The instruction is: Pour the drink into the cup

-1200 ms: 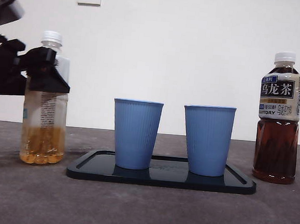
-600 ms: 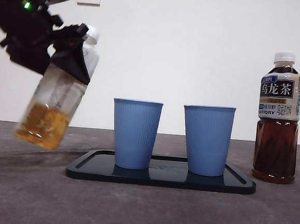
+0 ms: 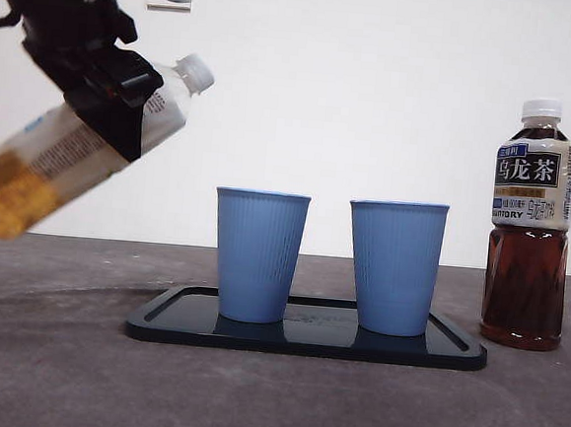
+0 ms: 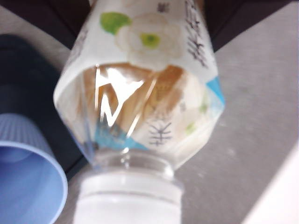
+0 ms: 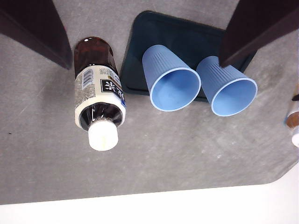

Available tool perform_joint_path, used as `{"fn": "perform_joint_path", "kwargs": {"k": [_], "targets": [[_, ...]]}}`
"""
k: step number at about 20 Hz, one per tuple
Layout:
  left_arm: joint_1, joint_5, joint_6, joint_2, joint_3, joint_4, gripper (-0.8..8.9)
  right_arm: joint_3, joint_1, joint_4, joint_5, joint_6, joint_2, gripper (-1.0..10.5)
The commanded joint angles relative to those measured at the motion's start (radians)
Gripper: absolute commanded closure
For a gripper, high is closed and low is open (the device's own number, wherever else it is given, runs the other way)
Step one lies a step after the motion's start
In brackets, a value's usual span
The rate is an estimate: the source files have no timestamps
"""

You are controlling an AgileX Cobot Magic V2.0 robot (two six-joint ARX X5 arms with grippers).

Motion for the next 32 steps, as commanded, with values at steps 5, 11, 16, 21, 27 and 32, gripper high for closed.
{"fn": "perform_joint_path", "kwargs": {"k": [5, 11, 16, 21, 27, 32], "targets": [[-0.066, -0.182, 0.252, 0.039, 0.044, 0.030, 6.05, 0.014, 0.005, 0.008, -0.001, 0.011, 0.003, 4.5], [-0.118, -0.306, 0.357, 0.099, 0.049, 0.033, 6.05, 0.014, 0.005, 0.008, -0.003, 0.011, 0.003, 4.5], [-0.150, -0.388, 0.393, 0.154, 0.074, 0.033, 6.06, 0.013, 0.005, 0.007, -0.003, 0.011, 0.003, 4.5], [-0.173, -0.416, 0.407, 0.197, 0.136, 0.032, 6.06, 0.013, 0.005, 0.001, -0.003, 0.011, 0.003, 4.5], [-0.180, -0.530, 0.513, 0.272, 0.210, 0.026, 6.06, 0.013, 0.005, -0.005, -0.002, 0.010, 0.003, 4.5], [-0.196, -0.557, 0.584, 0.317, 0.215, 0.028, 6.06, 0.013, 0.005, -0.006, -0.002, 0.010, 0.003, 4.5]]}}
